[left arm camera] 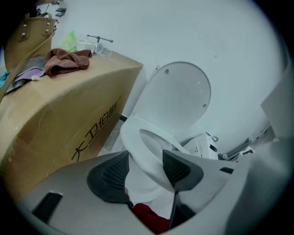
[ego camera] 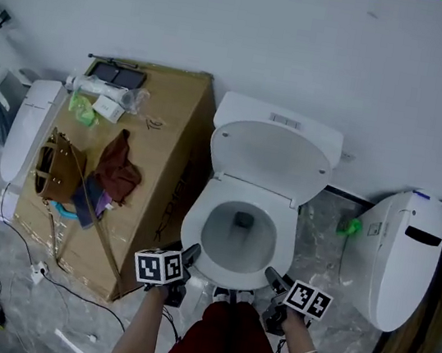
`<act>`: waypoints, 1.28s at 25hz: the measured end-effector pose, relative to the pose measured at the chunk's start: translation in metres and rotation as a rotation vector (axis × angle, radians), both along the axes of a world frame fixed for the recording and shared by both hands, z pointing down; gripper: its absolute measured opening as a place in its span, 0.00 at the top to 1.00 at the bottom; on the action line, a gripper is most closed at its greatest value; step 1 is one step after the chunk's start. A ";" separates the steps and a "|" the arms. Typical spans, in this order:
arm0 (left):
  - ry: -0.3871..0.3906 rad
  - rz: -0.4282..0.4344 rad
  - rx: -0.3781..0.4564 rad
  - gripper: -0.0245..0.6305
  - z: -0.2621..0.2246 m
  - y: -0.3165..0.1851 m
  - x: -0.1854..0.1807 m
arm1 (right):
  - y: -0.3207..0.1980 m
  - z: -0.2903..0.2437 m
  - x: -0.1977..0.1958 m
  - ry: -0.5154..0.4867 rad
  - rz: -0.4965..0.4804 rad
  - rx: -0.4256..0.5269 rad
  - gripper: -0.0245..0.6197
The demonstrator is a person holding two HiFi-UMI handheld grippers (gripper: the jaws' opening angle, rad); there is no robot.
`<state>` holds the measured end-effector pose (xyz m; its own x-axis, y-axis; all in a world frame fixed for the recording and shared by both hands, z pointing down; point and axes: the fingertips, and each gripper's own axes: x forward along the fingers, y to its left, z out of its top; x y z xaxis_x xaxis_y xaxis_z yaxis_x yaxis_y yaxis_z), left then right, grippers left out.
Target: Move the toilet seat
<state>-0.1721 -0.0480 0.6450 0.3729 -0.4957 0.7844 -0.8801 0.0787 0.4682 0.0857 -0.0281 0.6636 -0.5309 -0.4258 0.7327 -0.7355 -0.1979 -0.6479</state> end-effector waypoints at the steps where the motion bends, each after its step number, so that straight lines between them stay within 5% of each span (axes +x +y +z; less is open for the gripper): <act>1: 0.007 -0.009 0.006 0.63 -0.006 -0.004 0.001 | -0.003 -0.005 0.001 0.005 -0.003 0.010 0.52; 20: 0.112 -0.128 0.069 0.59 -0.077 -0.080 0.008 | -0.049 -0.100 0.015 -0.120 0.073 0.212 0.52; 32: 0.164 -0.199 0.083 0.56 -0.100 -0.117 0.010 | -0.058 -0.135 -0.019 -0.050 -0.137 0.414 0.54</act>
